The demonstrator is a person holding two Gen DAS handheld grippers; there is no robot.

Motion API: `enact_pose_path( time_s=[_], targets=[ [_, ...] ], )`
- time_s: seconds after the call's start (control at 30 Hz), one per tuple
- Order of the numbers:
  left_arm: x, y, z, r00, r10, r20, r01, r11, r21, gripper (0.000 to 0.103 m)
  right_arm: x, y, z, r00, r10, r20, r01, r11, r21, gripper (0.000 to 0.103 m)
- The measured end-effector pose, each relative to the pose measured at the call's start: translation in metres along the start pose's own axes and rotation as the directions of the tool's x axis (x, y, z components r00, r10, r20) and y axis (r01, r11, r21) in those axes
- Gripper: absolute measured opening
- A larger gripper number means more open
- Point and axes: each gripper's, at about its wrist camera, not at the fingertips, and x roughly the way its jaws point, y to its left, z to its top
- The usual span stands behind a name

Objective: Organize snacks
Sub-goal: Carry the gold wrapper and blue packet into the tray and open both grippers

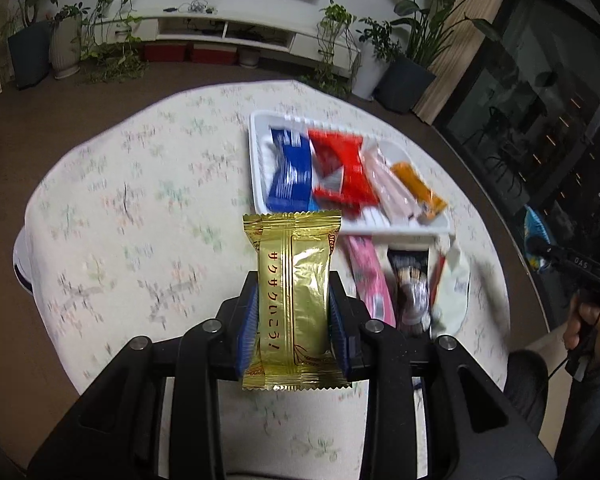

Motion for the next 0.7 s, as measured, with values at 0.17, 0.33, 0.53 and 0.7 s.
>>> enact_pose_path(
  time_s=[0.17,0.33,0.53,0.7],
  targets=[
    [-0.003,-0.008,0.051,0.999,-0.004,0.047,0.003,1.000,0.030,0.029,-0.009,0.039,0.040,0.991,0.083,0.101,-0.071,0.991,-0.117,0.041],
    [0.017,-0.024,0.102,0.998,-0.010,0.060,0.006,0.998,0.069,0.029,0.017,0.094,0.068,0.978,0.177,0.108,-0.145,0.956,-0.255,0.041],
    [0.068,-0.031,0.133,1.000,0.013,0.008,-0.014,0.995,0.100,0.029,0.083,0.123,0.090,0.988,0.154,0.017,-0.142,0.943,-0.300,0.041],
    [0.119,-0.026,0.135,0.998,0.028,-0.050,-0.023,0.996,0.086,0.029,0.141,0.123,0.095,0.995,0.081,-0.066,-0.098,0.944,-0.314,0.041]
  ],
)
